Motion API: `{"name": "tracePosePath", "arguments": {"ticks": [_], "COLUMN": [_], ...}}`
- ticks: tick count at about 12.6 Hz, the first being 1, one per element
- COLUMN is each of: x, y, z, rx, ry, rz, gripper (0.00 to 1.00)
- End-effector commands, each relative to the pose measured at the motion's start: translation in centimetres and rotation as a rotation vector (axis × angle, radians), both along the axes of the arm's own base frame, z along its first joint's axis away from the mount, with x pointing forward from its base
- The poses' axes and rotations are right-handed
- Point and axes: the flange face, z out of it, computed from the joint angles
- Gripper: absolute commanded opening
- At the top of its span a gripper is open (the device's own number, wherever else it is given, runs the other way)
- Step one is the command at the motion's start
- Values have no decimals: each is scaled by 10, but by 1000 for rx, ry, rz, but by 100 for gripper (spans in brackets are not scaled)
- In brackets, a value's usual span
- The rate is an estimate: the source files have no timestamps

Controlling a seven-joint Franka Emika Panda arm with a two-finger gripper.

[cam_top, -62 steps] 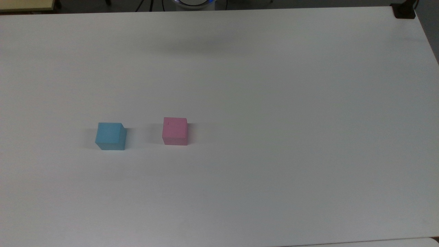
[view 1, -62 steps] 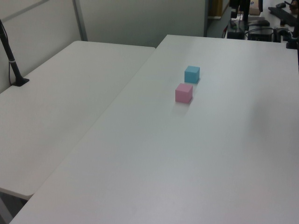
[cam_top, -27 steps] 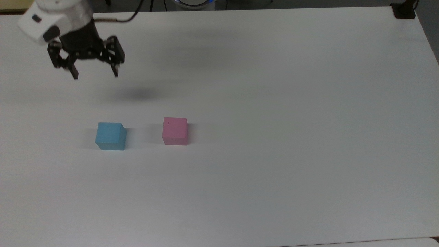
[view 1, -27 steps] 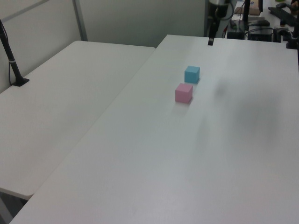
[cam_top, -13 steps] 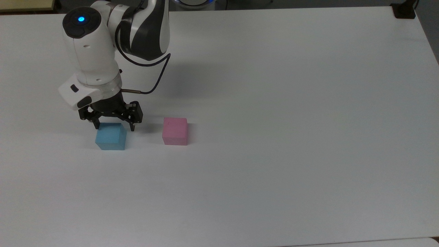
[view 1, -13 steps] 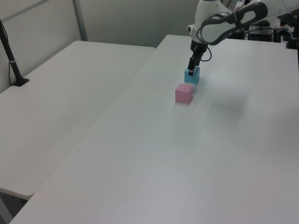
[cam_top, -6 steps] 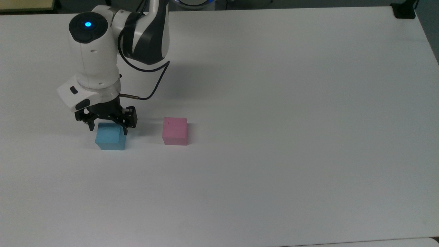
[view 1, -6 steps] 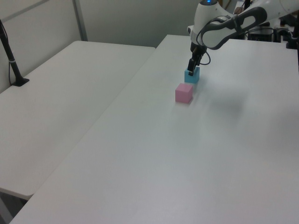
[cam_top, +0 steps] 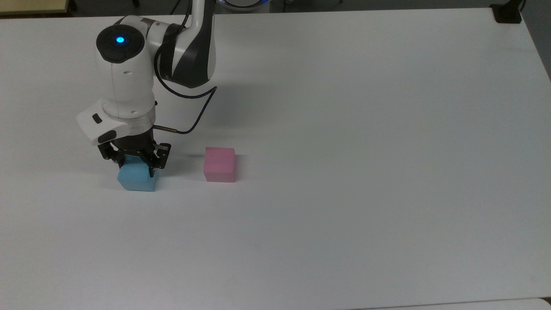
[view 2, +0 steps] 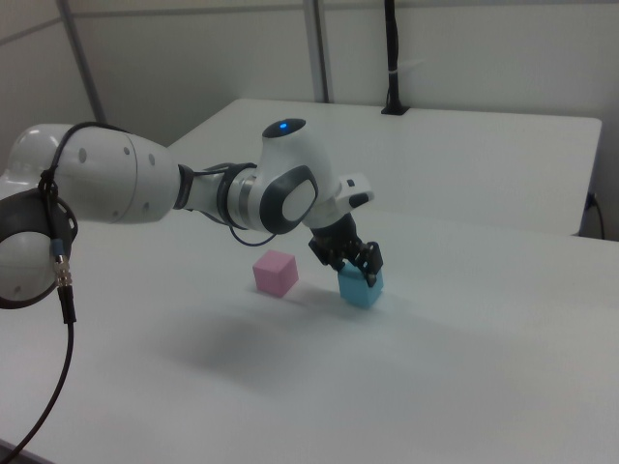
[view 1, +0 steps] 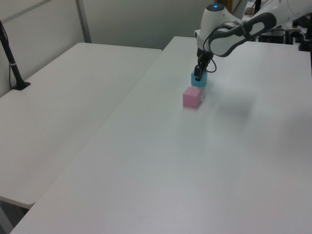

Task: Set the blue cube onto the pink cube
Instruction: 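Lift the light-blue cube and carry it over the pink cube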

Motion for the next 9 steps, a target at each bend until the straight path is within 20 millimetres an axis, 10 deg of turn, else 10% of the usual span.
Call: {"name": "tracePosePath", "arguments": {"ticks": [1,5,9], "x": [-9,-43,-44], "y": [29,88,127], "z": [53,116,92], "rx": [18,68,39], "ry": [-4,161,187], "rz": [-1,45,-11], "gripper": [55,55,50]}}
